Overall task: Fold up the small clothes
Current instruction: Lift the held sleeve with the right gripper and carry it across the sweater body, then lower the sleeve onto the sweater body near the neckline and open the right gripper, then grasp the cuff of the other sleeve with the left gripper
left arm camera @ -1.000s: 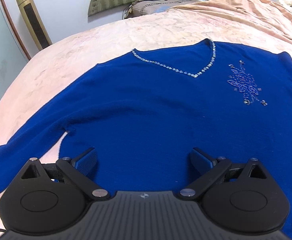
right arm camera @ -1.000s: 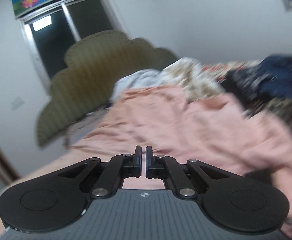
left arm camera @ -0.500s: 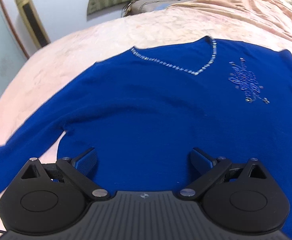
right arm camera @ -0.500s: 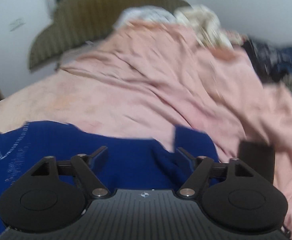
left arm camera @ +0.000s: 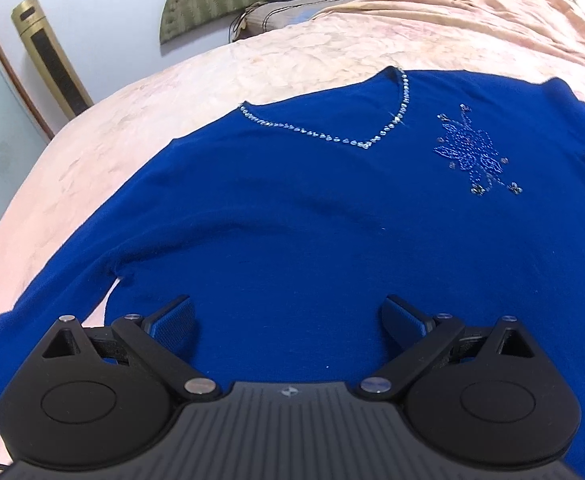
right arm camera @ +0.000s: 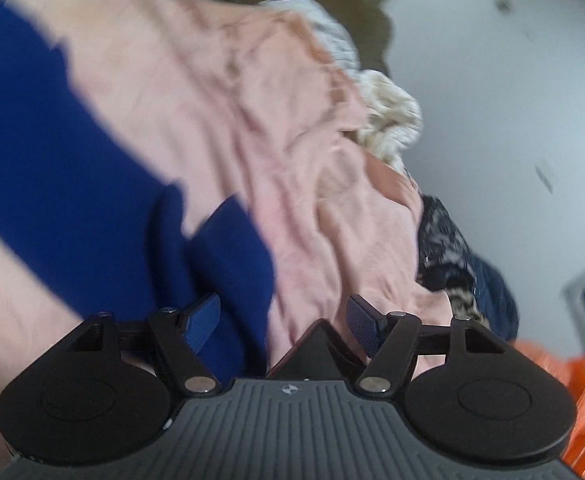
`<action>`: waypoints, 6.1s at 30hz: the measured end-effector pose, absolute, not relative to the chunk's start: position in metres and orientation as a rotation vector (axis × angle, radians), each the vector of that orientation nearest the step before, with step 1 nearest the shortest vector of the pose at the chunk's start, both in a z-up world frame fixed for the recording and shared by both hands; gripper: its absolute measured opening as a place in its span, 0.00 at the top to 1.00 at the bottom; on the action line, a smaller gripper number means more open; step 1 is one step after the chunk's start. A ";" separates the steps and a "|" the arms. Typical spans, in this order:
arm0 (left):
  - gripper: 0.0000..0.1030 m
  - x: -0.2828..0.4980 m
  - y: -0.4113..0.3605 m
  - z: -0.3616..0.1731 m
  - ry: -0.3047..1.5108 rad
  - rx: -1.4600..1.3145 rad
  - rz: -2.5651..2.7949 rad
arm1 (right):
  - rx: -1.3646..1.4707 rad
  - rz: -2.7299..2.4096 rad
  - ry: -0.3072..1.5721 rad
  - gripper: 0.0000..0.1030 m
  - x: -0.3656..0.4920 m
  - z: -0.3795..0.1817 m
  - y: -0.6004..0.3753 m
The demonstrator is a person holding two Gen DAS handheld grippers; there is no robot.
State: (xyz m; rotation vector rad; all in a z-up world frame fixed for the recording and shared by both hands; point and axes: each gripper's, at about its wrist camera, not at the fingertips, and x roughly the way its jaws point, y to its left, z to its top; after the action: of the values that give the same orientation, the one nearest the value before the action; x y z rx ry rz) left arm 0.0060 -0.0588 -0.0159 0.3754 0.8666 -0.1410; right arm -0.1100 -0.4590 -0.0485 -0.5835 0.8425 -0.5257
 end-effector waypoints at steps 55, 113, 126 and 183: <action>0.02 0.017 -0.025 -0.008 0.841 0.342 -0.082 | 0.589 -0.667 0.099 0.91 -0.178 0.082 -0.541; 0.02 0.038 0.057 -0.021 0.881 0.227 0.081 | 0.555 0.454 0.671 0.38 0.088 -0.015 -0.058; 0.02 0.034 0.066 -0.011 0.872 0.179 0.139 | 0.516 0.389 0.679 0.29 0.055 0.000 -0.062; 0.03 -0.049 0.346 0.012 0.860 -0.683 0.519 | 0.267 0.298 0.619 0.00 -0.015 -0.021 -0.037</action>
State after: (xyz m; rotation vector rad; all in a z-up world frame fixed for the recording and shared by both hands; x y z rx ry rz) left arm -0.0488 0.3461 0.0121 -0.6830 0.8598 0.5193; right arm -0.0147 -0.0369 -0.0210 0.2671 0.6190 0.2976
